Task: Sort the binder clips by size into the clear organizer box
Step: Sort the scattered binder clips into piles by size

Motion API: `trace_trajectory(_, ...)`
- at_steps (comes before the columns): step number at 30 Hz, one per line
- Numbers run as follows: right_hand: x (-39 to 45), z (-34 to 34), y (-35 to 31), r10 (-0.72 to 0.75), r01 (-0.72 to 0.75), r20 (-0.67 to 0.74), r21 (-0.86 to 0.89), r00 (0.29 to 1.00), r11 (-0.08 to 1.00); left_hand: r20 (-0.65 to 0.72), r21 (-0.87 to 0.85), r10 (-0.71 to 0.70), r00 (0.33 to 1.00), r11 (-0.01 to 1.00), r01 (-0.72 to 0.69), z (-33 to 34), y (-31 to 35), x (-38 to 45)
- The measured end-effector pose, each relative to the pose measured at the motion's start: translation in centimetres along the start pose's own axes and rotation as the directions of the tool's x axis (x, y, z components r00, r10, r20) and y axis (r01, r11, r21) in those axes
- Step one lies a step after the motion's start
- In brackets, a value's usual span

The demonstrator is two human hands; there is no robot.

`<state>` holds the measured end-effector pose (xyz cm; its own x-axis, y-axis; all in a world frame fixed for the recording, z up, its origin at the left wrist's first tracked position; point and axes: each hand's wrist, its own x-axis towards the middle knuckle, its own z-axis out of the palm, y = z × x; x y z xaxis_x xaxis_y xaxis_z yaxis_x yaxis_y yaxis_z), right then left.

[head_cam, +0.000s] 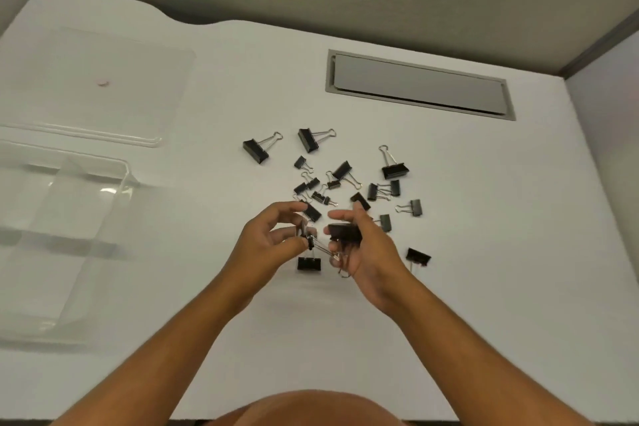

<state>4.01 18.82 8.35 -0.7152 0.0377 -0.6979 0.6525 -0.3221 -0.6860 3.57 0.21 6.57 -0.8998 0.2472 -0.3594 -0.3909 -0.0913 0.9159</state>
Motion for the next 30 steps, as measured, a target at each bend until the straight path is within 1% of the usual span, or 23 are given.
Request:
trace_trajectory(4,-3.1,-0.5,0.8,0.03,-0.034,0.034,0.135,0.999,0.99,0.067,-0.179,-0.136,0.988,0.973,0.146,1.2,-0.5,-0.3)
trace_trajectory(7,-4.5,-2.1,1.4,0.012,-0.026,0.05,0.274,0.999,0.961,0.108,-0.296,-0.183,0.977,0.933,0.207,3.4,-0.1,-0.9)
trace_trajectory(10,-5.6,-4.3,1.9,-0.014,-0.008,0.063,0.335,0.998,0.942,0.13,-0.301,-0.205,0.97,0.924,0.235,5.7,-0.1,-1.6)
trace_trajectory(12,-6.0,-6.1,2.3,-0.013,0.006,0.018,0.344,1.0,0.939,0.107,-0.26,-0.228,0.968,0.933,0.249,7.4,-0.7,-1.8)
trace_trajectory(13,-6.0,-7.0,2.5,-0.015,0.023,-0.03,0.318,0.999,0.948,0.08,-0.227,-0.239,0.968,0.941,0.251,8.3,-1.0,-1.8)
trace_trajectory(14,-6.2,-8.1,2.6,-0.032,0.054,-0.092,0.245,0.995,0.968,0.046,-0.185,-0.243,0.969,0.951,0.248,9.4,-1.4,-1.7)
trace_trajectory(15,-6.2,-9.2,2.9,-0.079,0.095,-0.158,0.096,0.984,0.991,0.015,-0.13,-0.233,0.972,0.964,0.233,10.5,-1.7,-1.6)
trace_trajectory(16,-6.3,-10.6,3.0,-0.162,0.143,-0.204,-0.104,0.966,0.984,-0.006,-0.059,-0.212,0.977,0.976,0.212,12.0,-2.1,-1.6)
trace_trajectory(17,-6.5,-12.3,3.1,-0.262,0.186,-0.225,-0.309,0.939,0.933,-0.012,0.026,-0.179,0.984,0.983,0.179,13.7,-2.3,-1.6)
trace_trajectory(18,-6.6,-14.0,3.2,-0.357,0.216,-0.225,-0.479,0.907,0.851,0.001,0.115,-0.136,0.991,0.984,0.135,15.3,-2.6,-1.6)
trace_trajectory(19,-6.7,-16.3,3.3,-0.433,0.23,-0.218,-0.6,0.875,0.766,0.035,0.207,-0.093,0.995,0.975,0.084,17.5,-3.0,-1.7)
trace_trajectory(20,-6.8,-18.7,3.3,-0.481,0.227,-0.208,-0.682,0.852,0.696,0.076,0.3,-0.054,0.996,0.953,0.029,19.6,-3.4,-1.7)
trace_trajectory(21,-6.9,-21.0,3.3,-0.504,0.208,-0.201,-0.739,0.84,0.641,0.119,0.406,-0.013,0.993,0.913,-0.037,21.6,-4.0,-1.5)
trace_trajectory(22,-6.9,-23.3,3.3,-0.513,0.185,-0.198,-0.776,0.835,0.602,0.16,0.521,0.033,0.987,0.846,-0.113,23.6,-4.8,-1.1)
trace_trajectory(24,-6.6,-27.6,3.1,-0.535,0.156,-0.197,-0.825,0.821,0.543,0.226,0.712,0.105,0.968,0.661,-0.238,27.3,-6.2,0.2)
trace_trajectory(25,-6.2,-29.5,3.1,-0.551,0.155,-0.198,-0.835,0.81,0.527,0.239,0.778,0.122,0.963,0.569,-0.265,28.9,-6.8,1.1)
trace_trajectory(26,-5.7,-31.1,2.9,-0.569,0.165,-0.194,-0.839,0.799,0.518,0.237,0.828,0.131,0.963,0.49,-0.271,30.5,-7.3,2.1)
trace_trajectory(28,-4.6,-33.7,2.7,-0.588,0.192,-0.183,-0.835,0.788,0.516,0.213,0.896,0.147,0.966,0.365,-0.253,33.0,-8.3,4.0)
trace_trajectory(30,-3.6,-35.2,2.1,-0.586,0.194,-0.17,-0.84,0.793,0.507,0.176,0.937,0.137,0.975,0.281,-0.208,34.6,-9.1,5.4)
